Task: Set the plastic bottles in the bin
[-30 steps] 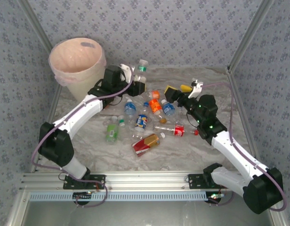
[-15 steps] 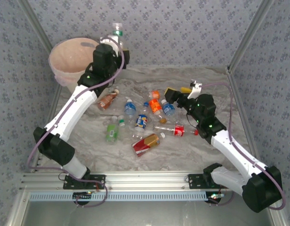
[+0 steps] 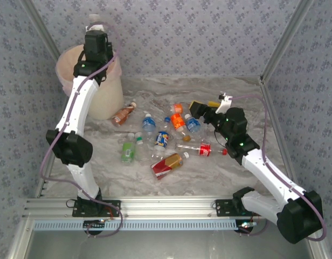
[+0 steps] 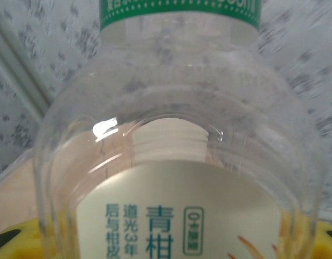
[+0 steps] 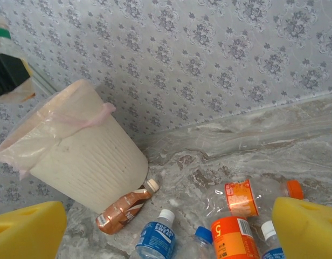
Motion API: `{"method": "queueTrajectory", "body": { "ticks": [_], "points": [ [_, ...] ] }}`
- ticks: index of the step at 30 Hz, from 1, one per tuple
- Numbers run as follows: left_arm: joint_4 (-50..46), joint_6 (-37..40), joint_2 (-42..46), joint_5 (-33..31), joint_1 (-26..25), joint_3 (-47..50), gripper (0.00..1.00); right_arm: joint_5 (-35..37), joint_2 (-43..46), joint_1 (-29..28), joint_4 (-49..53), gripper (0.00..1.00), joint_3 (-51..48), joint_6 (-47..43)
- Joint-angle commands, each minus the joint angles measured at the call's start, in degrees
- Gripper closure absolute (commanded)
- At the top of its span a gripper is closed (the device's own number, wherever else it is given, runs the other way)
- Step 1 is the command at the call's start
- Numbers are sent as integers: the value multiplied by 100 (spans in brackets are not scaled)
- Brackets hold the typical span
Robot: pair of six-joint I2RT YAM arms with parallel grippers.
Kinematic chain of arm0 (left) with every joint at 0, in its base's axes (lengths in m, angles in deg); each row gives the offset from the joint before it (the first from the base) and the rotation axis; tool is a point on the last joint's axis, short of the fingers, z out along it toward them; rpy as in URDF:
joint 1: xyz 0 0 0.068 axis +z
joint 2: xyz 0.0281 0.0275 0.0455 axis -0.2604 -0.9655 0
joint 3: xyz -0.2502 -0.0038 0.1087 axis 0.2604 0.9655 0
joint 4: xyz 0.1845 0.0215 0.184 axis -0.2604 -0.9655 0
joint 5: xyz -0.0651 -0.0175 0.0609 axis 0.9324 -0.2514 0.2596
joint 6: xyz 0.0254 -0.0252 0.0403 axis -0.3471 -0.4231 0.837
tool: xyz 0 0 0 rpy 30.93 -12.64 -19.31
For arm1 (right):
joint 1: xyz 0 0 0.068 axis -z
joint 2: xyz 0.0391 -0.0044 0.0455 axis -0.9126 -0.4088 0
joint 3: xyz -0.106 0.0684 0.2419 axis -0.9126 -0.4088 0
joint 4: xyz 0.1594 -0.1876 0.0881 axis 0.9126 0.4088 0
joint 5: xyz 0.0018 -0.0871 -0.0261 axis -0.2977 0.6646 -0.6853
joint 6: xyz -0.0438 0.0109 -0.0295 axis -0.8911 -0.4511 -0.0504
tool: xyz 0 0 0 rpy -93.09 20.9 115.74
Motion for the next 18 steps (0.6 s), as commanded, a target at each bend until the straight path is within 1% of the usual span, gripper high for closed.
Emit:
{"method": "queueTrajectory", "body": {
  "ticks": [1,7,9,18],
  "points": [
    [-551,-9,-220,78,264,-346,55,136,143,39,171,0,89,84],
    [-1334,-165,-639,329,705,-649,56,228,207,56,346,0,78,90],
    [-1460,-179,-725,363,788,-655,57,264,207,59,357,0,66,99],
    [-1842,-337,-1043,-13,1133,-774,56,299,196,78,474,0,105,119]
  ]
}}
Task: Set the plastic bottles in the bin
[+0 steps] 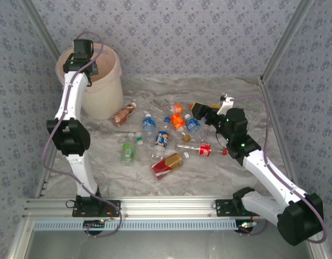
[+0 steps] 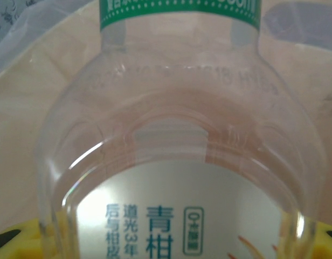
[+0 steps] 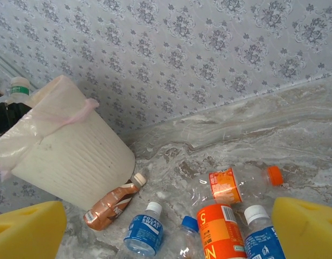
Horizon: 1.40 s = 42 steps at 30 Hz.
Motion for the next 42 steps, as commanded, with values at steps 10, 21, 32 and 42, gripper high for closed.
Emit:
{"method": "queueTrajectory", "body": {
  "ticks": [10,21,32,42],
  "points": [
    [-1095,-583,-658,-916,127,-999,41,160,73,46,151,0,101,88],
    [-1335,-694,-639,-904,67,-1254,25,218,109,58,261,0,83,91],
    [-1333,-769,-118,109,-87,-1299,10,274,112,79,296,0,25,91],
    [-550,-671,853,2047,-745,-421,2,358,109,87,476,0,-159,165]
  ]
}}
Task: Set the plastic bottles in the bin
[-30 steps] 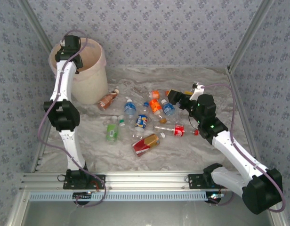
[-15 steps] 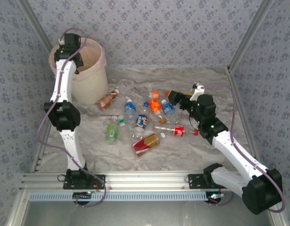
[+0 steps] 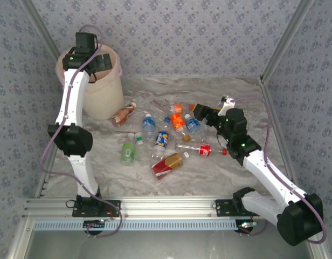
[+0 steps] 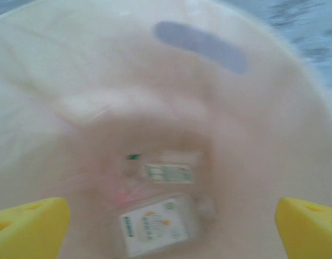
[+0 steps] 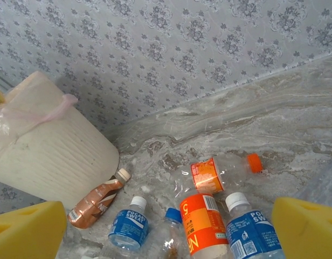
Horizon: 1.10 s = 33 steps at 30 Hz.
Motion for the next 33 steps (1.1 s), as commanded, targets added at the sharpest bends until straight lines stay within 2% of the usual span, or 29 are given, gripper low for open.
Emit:
{"method": "queueTrajectory", "body": {
  "ticks": [1,5,10,12,17,20,23,27,33],
  "points": [
    [571,48,674,956,-318,553,2,148,101,34,210,0,-116,103],
    [1043,128,1218,1319,-767,1403,2,136,110,44,315,0,-145,111],
    [1208,-177,1762,1287,-1225,2265,2,151,101,45,351,0,-173,114],
    [1319,-392,2077,1249,-1436,2902,2,147,102,44,376,0,-175,108],
    [863,-1005,2802,274,-2012,4178,2,171,131,68,672,0,-132,107],
    [680,-1193,3320,378,-2013,5237,2,197,171,81,814,0,-174,106],
    [544,-1103,3691,980,-1882,6103,2,213,170,95,924,0,-171,54],
    [368,-972,3807,1382,-1850,6820,6,231,155,105,956,0,-166,44],
    [664,-1129,3669,1511,-1853,7506,15,216,55,107,896,0,-95,52]
  ]
}}
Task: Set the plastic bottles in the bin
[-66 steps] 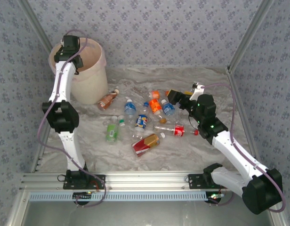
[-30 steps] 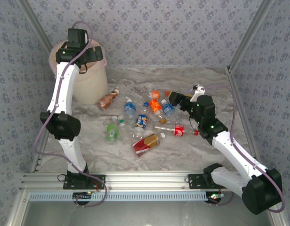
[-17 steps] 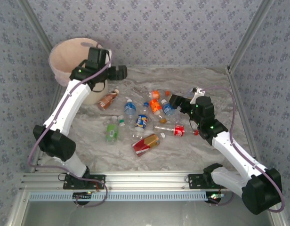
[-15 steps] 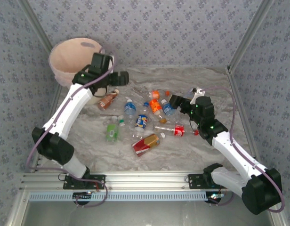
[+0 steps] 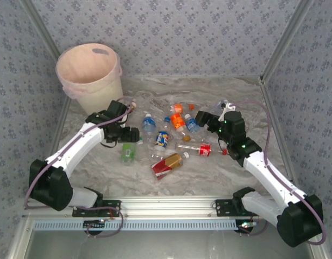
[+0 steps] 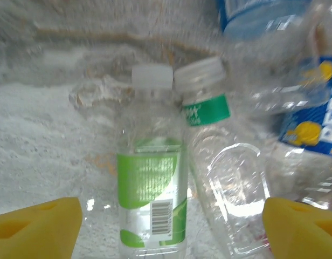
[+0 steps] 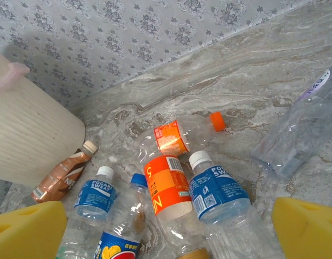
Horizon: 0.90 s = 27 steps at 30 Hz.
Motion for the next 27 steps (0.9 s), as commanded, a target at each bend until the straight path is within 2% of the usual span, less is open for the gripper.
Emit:
{"method": "queueTrajectory", "body": {
  "ticks": [1,5,9,16,27],
  "points": [
    [195,-152,-68,195,4,272,17,77,-46,32,48,0,69,10],
    [437,-294,-251,46,4,562,22,29,-122,37,52,0,110,9],
    [742,-336,-431,257,-5,809,23,-9,-165,35,63,0,137,1],
    [949,-321,-715,-23,-5,1001,29,-19,-142,39,52,0,97,9],
    [1403,-232,-1426,-63,-31,1021,24,-24,-166,37,-38,0,6,18]
  ]
}}
